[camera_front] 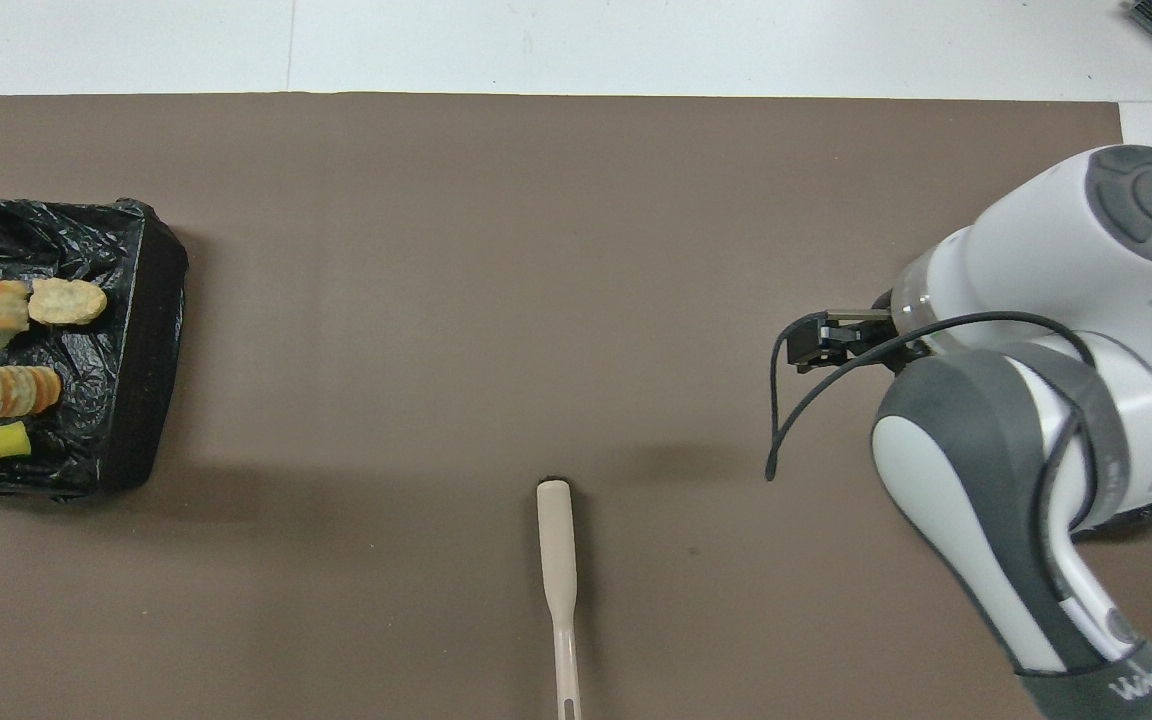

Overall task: Sweep and dump trash in bin
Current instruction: 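Bring the empty dustpan back to the table center with the left gripper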

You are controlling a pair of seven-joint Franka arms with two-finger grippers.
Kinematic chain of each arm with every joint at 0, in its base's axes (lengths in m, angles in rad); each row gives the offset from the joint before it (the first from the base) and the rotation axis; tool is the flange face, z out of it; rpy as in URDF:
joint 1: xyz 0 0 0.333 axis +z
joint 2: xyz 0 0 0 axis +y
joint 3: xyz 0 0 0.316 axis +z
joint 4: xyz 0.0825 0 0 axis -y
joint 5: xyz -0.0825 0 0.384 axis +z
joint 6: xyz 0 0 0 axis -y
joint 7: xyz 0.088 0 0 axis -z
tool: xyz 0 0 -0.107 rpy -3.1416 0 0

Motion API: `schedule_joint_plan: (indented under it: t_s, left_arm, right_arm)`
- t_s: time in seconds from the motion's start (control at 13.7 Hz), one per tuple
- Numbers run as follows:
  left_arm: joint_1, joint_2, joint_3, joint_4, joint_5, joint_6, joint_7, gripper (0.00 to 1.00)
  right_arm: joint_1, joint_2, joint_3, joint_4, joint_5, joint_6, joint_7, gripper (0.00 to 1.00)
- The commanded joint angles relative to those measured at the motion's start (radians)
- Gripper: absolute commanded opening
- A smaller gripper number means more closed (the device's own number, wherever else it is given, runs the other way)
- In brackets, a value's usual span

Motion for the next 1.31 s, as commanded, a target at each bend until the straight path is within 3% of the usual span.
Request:
schedule_joint_plan:
  t_s: [0.0,0.15,0.29,0.51,0.66,1.09,1.24]
  left_arm:
    - [-0.050,-0.043,0.003,0.012,0.011,-0.056,-0.007,0.00]
    - [-0.091,-0.043,0.000,0.011,-0.082,-0.070,-0.012,0.00]
    - [-0.116,-0.043,0.000,0.009,-0.232,-0.074,-0.014,0.00]
    - [-0.159,-0.037,-0.002,0.009,-0.484,-0.094,-0.085,0.00]
    - [-0.249,-0.020,0.000,-0.005,-0.605,-0.126,-0.214,0.00]
    - [-0.438,0.046,0.000,0.053,-1.012,-0.067,-0.733,0.00]
    - [-0.557,0.185,0.000,0.156,-1.043,-0.074,-0.899,0.00]
  right_arm:
    - [-0.065,-0.034,0.002,0.004,-0.069,-0.037,-0.141,1.00]
    - [-0.117,-0.057,-0.006,0.015,-0.067,-0.051,-0.218,1.00]
    - [-0.150,-0.051,-0.019,0.088,-0.054,-0.117,-0.211,1.00]
    - [-0.160,-0.020,-0.021,0.243,-0.054,-0.270,-0.206,1.00]
    - [-0.168,0.038,-0.021,0.347,-0.047,-0.319,-0.206,1.00]
    - [-0.174,0.018,-0.021,0.302,-0.027,-0.269,-0.208,1.00]
    - [-0.174,0.018,-0.019,0.302,-0.027,-0.269,-0.208,1.00]
